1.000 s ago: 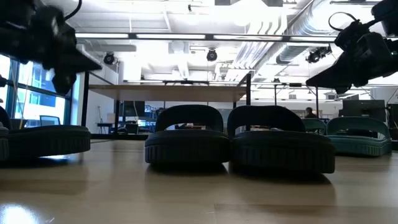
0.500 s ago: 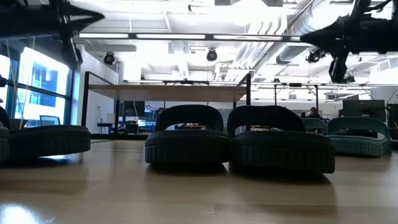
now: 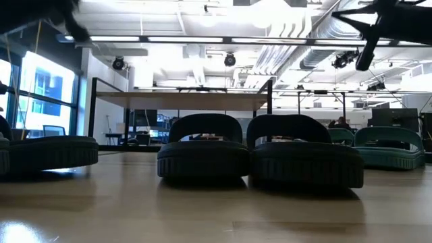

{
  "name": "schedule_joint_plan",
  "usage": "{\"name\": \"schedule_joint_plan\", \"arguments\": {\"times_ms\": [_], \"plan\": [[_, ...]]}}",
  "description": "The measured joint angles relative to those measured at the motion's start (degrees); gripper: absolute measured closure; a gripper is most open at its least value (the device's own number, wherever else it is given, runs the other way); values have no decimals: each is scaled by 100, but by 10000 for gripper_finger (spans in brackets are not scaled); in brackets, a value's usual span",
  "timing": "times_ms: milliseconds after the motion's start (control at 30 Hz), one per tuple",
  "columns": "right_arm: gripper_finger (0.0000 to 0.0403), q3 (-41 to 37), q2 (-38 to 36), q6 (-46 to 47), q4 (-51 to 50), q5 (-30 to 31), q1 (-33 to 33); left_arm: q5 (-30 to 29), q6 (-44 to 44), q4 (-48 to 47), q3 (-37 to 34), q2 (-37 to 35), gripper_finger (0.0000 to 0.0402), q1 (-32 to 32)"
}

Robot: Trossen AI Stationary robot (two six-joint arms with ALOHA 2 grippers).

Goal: Pick and place slides into the shelf
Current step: Put the green slide on the shelf

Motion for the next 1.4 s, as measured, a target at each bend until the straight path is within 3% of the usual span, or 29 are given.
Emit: {"name": "schedule_joint_plan", "arguments": {"times_ms": [100, 200, 333, 467, 567, 700, 867, 1067, 1200, 1400], "plan": [[403, 0, 2, -229, 411, -240, 2, 371, 431, 1154, 2, 0, 401, 0], [403, 0, 1, -441, 998, -517, 1, 502, 673, 1706, 22, 0, 401, 0], [403, 39, 0, -718, 1802, -850, 0, 516, 914, 1378, 322, 41, 401, 0], [403, 508, 0, -1185, 1524, -1169, 0, 797, 1532, 408, 921, 215, 401, 0], [402, 1145, 2, -1621, 310, -1220, 1, 939, 2121, -1213, 1614, 430, 401, 0], [402, 2466, 72, -2045, -2545, -923, 2, 652, 2814, -3782, 2726, 928, 401, 0], [402, 4268, 642, -2208, -5503, -566, 0, 289, 3296, -5715, 3822, 1772, 401, 0], [402, 6110, 1869, -2359, -7991, -139, 2, 25, 3686, -7016, 4431, 2788, 401, 0], [398, 7182, 2914, -2359, -9602, 189, 0, -7, 3880, -7325, 4507, 3232, 401, 0], [342, 8409, 4450, -2357, -11506, 487, 0, 18, 3995, -7382, 4507, 3517, 401, 0]]}}
